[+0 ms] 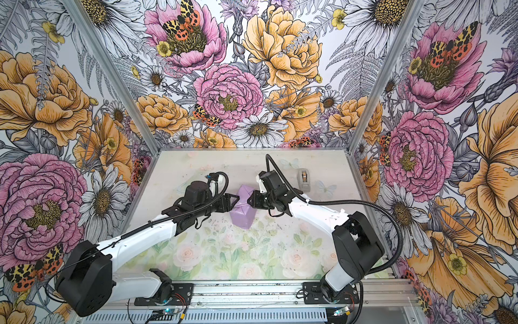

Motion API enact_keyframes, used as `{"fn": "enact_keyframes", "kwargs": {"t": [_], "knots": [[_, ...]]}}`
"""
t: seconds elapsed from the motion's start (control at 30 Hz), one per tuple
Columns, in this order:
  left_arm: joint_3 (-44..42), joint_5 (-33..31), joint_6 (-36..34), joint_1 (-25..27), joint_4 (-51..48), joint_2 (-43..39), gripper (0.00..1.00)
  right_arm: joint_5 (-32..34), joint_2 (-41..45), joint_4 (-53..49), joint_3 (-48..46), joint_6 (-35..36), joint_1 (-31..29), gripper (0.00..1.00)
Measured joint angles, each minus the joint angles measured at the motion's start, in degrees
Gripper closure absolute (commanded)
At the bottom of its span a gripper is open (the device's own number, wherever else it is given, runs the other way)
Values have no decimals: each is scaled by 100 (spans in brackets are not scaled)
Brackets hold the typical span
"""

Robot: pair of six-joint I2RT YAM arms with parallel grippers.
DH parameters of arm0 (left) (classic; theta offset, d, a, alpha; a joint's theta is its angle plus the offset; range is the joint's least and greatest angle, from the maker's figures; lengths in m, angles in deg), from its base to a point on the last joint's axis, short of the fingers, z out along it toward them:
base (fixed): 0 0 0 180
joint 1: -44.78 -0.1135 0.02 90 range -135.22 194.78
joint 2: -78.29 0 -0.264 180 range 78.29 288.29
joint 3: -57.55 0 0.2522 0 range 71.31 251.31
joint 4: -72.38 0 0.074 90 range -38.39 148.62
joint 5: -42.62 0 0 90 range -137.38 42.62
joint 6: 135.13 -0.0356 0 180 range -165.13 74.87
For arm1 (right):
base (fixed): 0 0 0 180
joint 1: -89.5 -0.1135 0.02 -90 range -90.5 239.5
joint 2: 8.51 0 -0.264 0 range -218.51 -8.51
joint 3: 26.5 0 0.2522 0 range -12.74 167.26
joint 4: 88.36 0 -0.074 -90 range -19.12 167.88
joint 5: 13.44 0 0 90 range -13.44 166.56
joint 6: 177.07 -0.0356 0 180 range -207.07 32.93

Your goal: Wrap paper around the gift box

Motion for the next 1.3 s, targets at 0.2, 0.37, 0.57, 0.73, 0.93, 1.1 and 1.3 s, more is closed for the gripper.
{"fn": "enact_keyframes", "kwargs": {"t": [0.2,0.37,0.57,0.73,0.93,1.1,1.3], "knots": [[4,306,459,-2,306,531,35,0,7,9,-7,2,0,74],[4,396,553,-4,527,942,38,11,20,2,-22,22,4,69],[4,358,481,-2,564,953,39,-7,195,-205,-114,129,170,50],[4,315,398,4,566,953,39,-177,522,-365,-153,131,426,47],[7,264,385,55,581,953,39,-404,505,-323,-149,85,380,47],[20,221,365,90,579,953,39,-490,214,-319,-107,101,295,59],[37,179,348,87,555,953,34,-505,107,-157,-96,70,295,73]]}}
